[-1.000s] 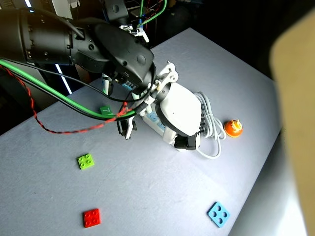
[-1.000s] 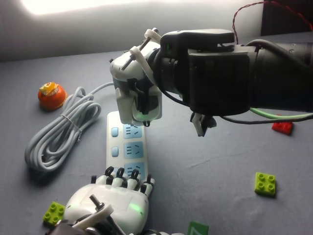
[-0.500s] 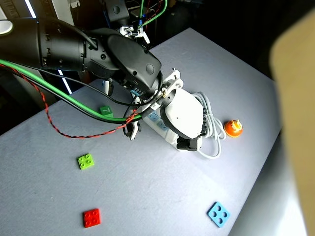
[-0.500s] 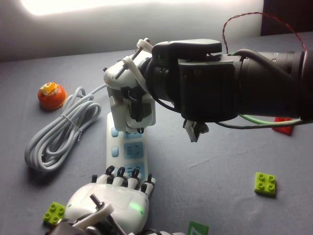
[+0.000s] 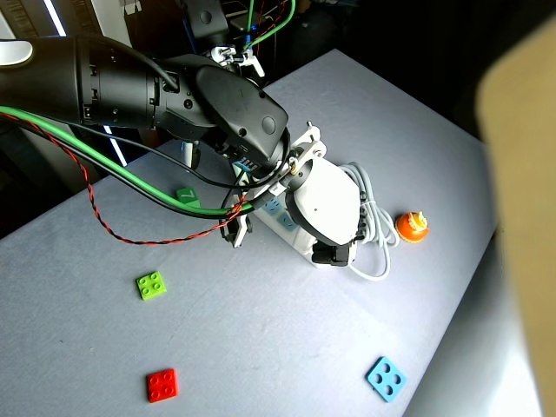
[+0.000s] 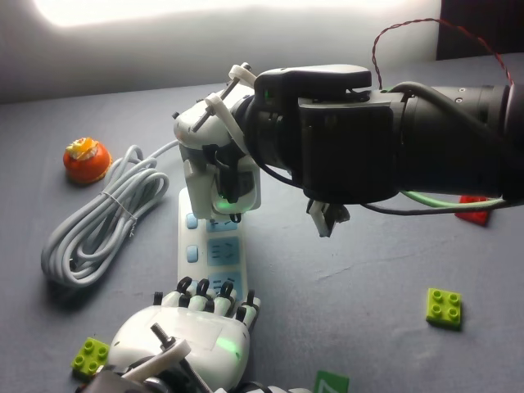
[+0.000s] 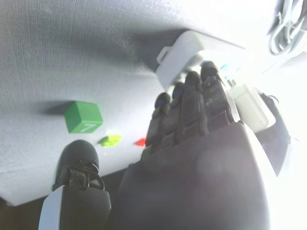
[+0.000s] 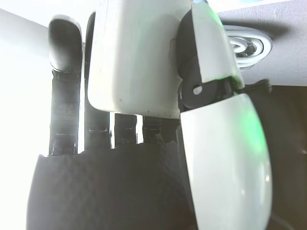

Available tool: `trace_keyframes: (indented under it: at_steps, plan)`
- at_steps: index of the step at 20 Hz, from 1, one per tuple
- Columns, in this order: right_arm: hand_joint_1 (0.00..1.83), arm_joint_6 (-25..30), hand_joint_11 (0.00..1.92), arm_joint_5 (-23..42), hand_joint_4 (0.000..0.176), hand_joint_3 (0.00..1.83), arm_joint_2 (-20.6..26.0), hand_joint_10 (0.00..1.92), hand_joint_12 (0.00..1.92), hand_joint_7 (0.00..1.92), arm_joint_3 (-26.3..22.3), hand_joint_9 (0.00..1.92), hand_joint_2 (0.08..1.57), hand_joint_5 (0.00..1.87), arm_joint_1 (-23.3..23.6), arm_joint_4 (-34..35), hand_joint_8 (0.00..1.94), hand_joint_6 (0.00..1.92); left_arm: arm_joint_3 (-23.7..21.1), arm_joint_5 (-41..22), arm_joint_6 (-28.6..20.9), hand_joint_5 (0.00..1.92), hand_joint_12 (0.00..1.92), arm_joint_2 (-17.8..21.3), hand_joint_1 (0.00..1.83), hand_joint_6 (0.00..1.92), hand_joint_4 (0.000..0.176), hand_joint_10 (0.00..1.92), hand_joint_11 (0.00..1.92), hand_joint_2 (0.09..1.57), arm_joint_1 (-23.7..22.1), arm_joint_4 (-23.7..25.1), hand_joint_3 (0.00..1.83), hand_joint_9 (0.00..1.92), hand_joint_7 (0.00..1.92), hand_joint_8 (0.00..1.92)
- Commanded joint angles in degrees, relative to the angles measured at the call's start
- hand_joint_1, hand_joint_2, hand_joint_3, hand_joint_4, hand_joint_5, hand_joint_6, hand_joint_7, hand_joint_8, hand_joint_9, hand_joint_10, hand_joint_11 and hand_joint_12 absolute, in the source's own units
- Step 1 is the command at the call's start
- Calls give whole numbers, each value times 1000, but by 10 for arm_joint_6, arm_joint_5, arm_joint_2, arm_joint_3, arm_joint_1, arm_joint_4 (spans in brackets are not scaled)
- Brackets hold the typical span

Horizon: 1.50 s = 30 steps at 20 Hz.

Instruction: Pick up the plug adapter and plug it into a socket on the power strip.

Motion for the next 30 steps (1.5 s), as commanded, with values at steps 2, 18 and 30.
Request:
trace_keyframes:
  at_steps: [2, 18, 30]
  plan:
    - [1235, -1, 677, -14, 0, 1, 3, 1245, 1593, 917, 1, 785, 1178, 829, 4, -25, 1329, 1024, -1, -13, 0, 12, 4, 0, 0, 5, 0, 0, 10, 1207, -2, 28, 0, 0, 12, 5]
    - [1228, -1, 674, -13, 0, 1, 3, 1257, 1586, 906, -1, 779, 1184, 815, 4, -25, 1337, 1053, -3, -18, -1, 20, 12, 1, 0, 5, 0, 1, 23, 1198, -3, 28, 0, 3, 9, 2]
    - [1227, -1, 658, -13, 0, 2, 2, 1277, 1614, 898, -1, 765, 1183, 824, -1, -25, 1354, 1041, -3, -19, -1, 31, 2, 1, 0, 4, 0, 0, 3, 1212, -7, 28, 3, 0, 9, 2]
